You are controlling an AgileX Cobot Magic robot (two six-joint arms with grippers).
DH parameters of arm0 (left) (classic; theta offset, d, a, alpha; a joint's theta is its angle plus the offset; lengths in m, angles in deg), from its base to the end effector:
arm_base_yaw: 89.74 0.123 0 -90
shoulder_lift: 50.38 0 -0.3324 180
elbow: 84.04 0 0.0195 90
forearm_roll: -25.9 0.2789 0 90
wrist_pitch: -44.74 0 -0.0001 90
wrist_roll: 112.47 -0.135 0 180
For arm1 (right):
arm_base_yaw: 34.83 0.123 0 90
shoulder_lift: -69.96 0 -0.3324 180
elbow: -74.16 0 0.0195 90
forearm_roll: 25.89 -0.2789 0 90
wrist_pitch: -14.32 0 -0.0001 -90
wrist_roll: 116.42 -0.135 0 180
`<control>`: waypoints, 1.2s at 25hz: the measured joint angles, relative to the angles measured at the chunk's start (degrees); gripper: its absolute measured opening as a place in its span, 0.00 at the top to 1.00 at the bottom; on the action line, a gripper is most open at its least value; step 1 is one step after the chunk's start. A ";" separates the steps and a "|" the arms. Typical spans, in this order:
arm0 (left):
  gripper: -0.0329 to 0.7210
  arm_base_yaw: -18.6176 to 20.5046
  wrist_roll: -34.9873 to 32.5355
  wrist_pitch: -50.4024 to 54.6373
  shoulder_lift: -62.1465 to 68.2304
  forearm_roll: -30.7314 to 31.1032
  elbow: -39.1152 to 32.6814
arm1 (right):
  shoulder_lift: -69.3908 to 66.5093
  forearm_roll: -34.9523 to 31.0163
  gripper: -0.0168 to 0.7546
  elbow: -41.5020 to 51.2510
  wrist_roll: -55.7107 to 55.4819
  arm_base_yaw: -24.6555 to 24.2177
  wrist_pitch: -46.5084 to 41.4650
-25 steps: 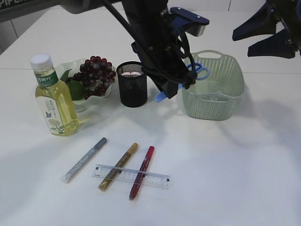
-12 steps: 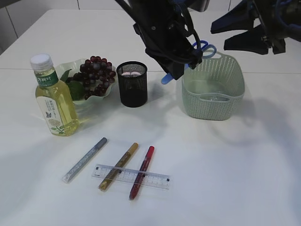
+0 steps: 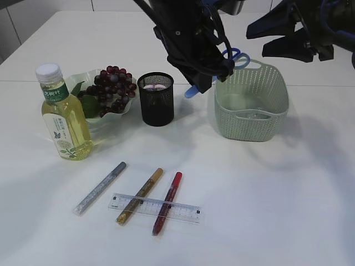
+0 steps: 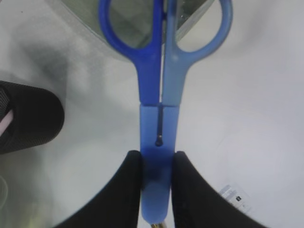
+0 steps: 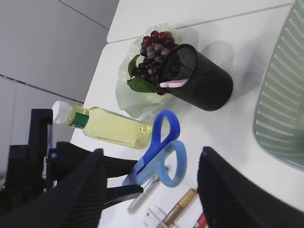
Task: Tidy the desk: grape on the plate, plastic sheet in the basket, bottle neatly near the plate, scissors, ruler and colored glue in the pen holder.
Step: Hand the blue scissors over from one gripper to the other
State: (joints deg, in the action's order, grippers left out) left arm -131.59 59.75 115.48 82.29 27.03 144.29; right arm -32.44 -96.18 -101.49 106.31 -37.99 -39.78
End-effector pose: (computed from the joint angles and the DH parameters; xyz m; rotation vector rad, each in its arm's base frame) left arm 0.4171 -0.3702 0.2919 1.1428 2.4639 -0.1498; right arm 0.4142 0.0803 0.3278 -0.0857 2.2143 1.1060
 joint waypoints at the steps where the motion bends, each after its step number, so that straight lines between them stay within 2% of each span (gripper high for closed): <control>1: 0.79 0.00 0.00 0.00 0.00 0.13 0.00 | 0.00 0.00 0.36 0.00 0.22 0.00 0.14; 10: 0.79 0.00 0.17 0.03 -0.04 0.13 2.20 | -0.27 -0.32 0.36 0.00 0.86 0.00 1.23; 30: 0.79 0.00 0.26 -1.66 -0.13 -1.13 2.20 | -3.28 -6.44 0.36 0.00 3.97 1.80 2.08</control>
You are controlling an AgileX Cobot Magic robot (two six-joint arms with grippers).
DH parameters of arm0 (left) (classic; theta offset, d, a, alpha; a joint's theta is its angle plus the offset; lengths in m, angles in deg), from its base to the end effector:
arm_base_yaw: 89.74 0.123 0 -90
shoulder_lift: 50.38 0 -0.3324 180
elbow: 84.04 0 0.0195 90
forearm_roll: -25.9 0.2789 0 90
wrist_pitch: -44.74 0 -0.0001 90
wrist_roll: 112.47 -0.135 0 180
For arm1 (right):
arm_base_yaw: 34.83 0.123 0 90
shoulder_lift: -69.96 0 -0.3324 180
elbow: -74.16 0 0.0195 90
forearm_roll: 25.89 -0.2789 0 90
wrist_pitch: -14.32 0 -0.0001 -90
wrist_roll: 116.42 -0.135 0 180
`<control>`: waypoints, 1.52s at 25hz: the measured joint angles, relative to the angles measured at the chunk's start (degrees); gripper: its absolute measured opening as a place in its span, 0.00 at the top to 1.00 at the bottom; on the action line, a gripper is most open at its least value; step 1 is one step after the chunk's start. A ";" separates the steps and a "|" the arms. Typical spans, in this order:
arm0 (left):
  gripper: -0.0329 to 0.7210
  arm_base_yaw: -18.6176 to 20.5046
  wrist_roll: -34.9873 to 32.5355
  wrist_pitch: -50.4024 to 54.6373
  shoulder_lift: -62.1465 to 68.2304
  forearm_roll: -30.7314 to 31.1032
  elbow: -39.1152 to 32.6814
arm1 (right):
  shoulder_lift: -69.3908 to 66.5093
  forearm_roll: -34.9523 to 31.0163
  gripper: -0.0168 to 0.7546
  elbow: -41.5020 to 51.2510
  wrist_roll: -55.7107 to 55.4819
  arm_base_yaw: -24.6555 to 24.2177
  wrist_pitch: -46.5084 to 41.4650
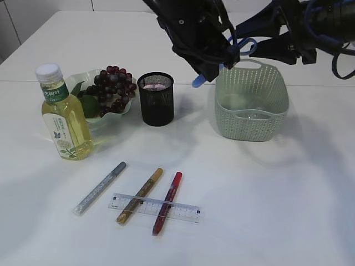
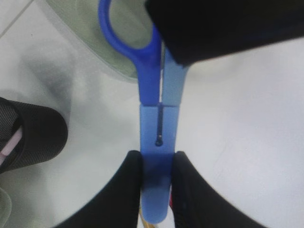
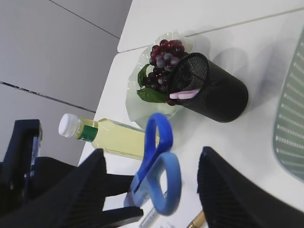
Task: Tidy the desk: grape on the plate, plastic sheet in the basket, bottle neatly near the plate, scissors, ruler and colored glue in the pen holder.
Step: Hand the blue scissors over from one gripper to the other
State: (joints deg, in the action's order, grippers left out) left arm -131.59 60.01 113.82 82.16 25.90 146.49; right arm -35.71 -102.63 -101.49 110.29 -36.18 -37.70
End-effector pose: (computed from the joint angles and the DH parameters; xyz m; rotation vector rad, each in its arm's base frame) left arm 0.4197 -0.3759 0.3078 1.1077 2.4099 -0.2018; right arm 0.4304 0.0935 0.3145 -0.0547 2.1693 1.1650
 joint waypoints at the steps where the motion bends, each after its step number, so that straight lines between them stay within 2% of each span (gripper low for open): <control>1: 0.79 0.00 0.00 -0.25 0.00 0.00 0.00 | 0.00 -0.57 0.36 0.00 0.27 0.00 0.00; 34: 0.79 0.00 0.00 -3.12 0.00 -1.42 0.00 | -2.25 -7.71 0.36 0.00 3.31 2.09 1.20; 38: 0.79 0.00 0.00 -3.52 0.00 -1.42 0.00 | -2.25 -7.93 0.42 0.00 3.39 2.09 1.28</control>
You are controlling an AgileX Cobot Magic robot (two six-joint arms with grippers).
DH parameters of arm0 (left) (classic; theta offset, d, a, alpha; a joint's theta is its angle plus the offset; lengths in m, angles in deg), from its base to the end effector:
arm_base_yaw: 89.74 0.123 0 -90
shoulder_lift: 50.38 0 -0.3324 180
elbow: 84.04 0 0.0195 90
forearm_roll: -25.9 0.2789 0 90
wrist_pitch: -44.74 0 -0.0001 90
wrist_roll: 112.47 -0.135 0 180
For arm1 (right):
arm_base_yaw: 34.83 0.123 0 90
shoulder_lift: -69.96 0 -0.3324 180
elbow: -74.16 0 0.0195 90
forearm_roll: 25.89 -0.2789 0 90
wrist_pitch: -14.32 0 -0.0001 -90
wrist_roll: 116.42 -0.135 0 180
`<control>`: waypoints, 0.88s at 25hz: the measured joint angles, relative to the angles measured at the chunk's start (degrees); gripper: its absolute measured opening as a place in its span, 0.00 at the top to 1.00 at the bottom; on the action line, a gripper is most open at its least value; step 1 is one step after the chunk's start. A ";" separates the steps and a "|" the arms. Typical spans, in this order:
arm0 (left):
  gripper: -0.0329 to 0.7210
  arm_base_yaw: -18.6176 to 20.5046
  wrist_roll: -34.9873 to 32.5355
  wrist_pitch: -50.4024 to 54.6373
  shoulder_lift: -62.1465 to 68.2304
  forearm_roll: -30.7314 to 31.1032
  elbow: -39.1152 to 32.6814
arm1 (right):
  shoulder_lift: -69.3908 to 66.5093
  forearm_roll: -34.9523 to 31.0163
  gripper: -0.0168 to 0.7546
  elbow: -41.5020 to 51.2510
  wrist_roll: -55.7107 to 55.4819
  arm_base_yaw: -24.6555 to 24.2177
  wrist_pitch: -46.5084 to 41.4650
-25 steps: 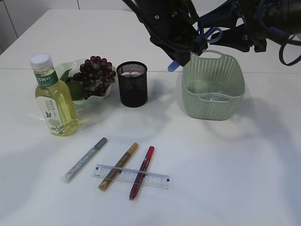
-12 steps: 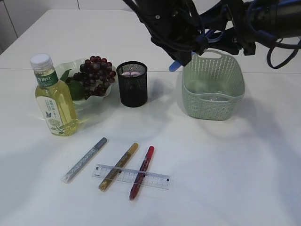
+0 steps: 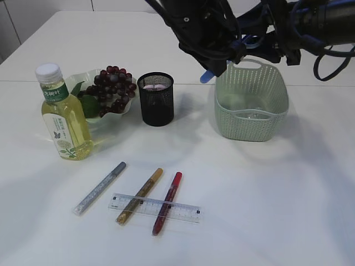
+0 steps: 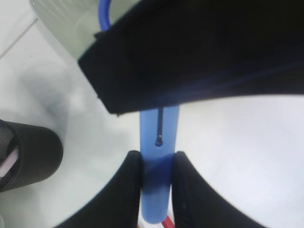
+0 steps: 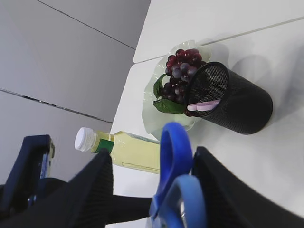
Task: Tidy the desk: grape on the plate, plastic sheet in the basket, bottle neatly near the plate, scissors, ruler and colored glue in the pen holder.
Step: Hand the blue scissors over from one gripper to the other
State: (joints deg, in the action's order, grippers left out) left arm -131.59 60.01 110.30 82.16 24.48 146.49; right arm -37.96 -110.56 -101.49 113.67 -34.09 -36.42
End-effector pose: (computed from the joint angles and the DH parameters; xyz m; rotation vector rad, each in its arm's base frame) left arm 0.4229 -0.3829 0.3120 1.0800 2.3613 -0.2545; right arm 0.4417 0.1099 0.3103 -0.0068 2.1028 1.2495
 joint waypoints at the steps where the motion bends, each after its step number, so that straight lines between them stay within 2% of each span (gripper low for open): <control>1: 0.79 0.00 0.00 0.00 0.00 0.00 0.00 | 0.00 -0.11 0.44 0.00 0.00 0.00 0.14; 12: 0.79 0.00 0.00 -0.53 0.00 0.00 0.00 | -0.09 -0.11 0.71 0.00 0.00 0.00 0.48; 22: 0.79 0.09 0.00 -0.62 -0.12 0.00 0.00 | -0.09 -0.11 0.83 0.00 0.04 0.00 0.48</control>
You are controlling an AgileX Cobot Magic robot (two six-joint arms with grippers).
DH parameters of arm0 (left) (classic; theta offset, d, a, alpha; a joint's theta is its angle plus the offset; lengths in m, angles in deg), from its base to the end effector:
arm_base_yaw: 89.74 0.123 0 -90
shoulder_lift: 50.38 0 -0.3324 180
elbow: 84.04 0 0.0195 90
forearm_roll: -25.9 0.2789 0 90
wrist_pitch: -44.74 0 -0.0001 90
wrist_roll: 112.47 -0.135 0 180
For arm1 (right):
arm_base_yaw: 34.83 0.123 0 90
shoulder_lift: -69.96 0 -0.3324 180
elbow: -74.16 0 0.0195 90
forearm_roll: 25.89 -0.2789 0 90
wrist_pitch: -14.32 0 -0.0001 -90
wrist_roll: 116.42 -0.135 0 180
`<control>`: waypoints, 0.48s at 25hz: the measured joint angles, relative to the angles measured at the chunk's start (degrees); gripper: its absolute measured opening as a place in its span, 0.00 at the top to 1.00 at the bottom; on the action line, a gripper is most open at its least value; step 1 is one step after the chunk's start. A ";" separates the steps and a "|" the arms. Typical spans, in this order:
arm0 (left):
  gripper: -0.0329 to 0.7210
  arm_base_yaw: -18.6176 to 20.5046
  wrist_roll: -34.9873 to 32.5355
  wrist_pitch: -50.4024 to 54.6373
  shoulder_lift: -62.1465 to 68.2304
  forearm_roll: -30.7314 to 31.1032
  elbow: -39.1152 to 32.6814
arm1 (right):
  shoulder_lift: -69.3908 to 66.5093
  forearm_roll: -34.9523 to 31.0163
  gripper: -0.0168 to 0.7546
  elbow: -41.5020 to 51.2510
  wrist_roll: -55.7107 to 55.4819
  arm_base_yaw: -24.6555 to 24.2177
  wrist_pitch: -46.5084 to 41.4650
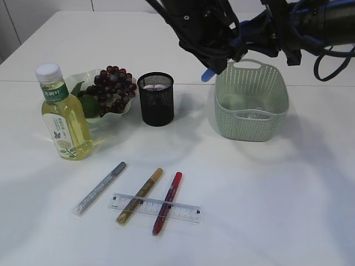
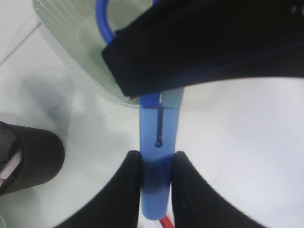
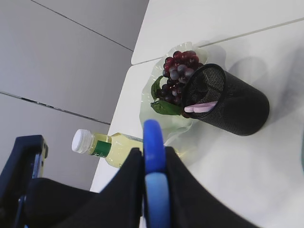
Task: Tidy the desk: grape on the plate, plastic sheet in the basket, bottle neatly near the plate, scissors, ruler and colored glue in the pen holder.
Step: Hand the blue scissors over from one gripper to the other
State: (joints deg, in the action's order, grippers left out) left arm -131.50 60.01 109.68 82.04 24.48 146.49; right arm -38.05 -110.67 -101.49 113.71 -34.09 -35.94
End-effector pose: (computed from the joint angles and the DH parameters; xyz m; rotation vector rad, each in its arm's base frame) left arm 0.4242 -0.3828 0.3140 1.0727 2.3505 -0.2581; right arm 0.4429 0.1092 0.3095 0.0012 2.1021 1.2429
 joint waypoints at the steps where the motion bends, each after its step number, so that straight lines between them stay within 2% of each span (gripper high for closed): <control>1: 0.79 0.00 0.10 0.00 0.00 0.00 0.00 | 0.00 0.00 0.84 0.00 0.10 0.00 0.00; 12: 0.79 0.00 0.04 -0.13 0.00 0.00 0.00 | 0.00 0.00 0.84 0.00 0.78 0.00 0.13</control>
State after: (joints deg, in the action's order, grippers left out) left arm -131.50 60.05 109.55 82.04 24.48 146.49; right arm -38.05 -110.67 -101.49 114.49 -34.09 -35.81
